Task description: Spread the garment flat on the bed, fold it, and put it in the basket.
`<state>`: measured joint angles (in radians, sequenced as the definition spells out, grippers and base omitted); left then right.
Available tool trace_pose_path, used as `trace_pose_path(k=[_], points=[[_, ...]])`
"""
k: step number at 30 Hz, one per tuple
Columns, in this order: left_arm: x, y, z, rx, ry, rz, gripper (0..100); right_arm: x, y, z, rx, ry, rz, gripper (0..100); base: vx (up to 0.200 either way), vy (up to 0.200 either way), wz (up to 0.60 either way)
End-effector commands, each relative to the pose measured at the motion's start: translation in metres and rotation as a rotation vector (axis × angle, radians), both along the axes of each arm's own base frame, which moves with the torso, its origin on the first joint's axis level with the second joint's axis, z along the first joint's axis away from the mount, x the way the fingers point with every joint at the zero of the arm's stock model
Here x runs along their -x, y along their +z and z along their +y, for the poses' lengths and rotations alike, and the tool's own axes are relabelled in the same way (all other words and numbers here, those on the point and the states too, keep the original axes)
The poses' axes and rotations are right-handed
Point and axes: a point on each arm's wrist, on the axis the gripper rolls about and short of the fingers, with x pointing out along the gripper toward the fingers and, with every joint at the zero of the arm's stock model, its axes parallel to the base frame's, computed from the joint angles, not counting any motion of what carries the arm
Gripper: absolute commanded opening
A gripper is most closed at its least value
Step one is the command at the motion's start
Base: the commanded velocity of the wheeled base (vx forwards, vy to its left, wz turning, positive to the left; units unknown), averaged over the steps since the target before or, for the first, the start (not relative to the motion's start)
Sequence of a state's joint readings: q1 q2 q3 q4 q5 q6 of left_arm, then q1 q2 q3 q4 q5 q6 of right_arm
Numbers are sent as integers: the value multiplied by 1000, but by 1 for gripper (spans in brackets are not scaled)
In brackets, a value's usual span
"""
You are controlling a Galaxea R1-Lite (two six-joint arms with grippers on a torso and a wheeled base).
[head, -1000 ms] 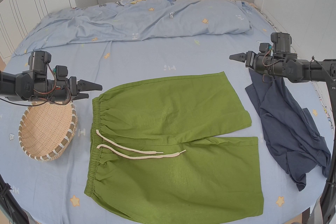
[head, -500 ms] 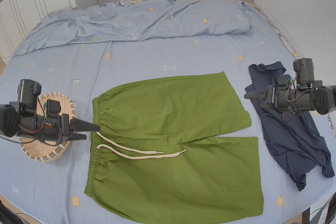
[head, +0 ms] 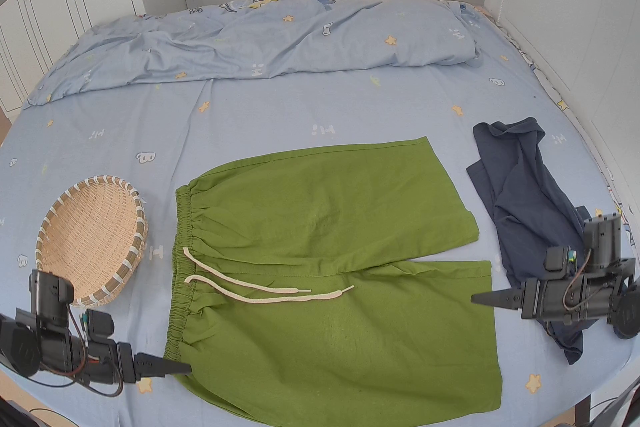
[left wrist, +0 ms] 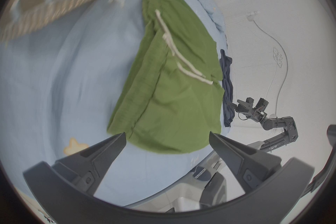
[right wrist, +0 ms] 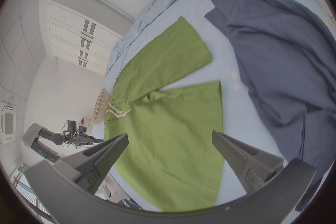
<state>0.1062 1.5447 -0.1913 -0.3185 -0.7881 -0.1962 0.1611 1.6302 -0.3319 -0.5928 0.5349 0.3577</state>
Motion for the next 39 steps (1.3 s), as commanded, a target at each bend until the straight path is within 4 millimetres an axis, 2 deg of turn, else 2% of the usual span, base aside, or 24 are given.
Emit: trace_pose_path(k=[1, 8, 17, 28, 29, 39], points=[[30, -26, 3, -16, 10, 72, 100, 33, -9, 3, -15, 58, 1, 100, 0, 0, 0], [20, -34, 4, -19, -20, 102, 100, 33, -8, 5, -16, 64, -2, 100, 0, 0, 0], [-14, -52, 9, -31, -14, 21, 100, 33, -7, 2, -16, 51, -10, 100, 0, 0, 0], [-23, -53, 9, -37, -14, -39, 100, 35, -9, 3, -14, 59, 3, 100, 0, 0, 0], [-24, -52, 10, -39, -11, -43, 0, 35, -9, 3, -14, 60, 3, 100, 0, 0, 0], [-23, -52, 13, -41, 6, -53, 0, 36, -10, 2, -13, 56, 4, 100, 0, 0, 0]])
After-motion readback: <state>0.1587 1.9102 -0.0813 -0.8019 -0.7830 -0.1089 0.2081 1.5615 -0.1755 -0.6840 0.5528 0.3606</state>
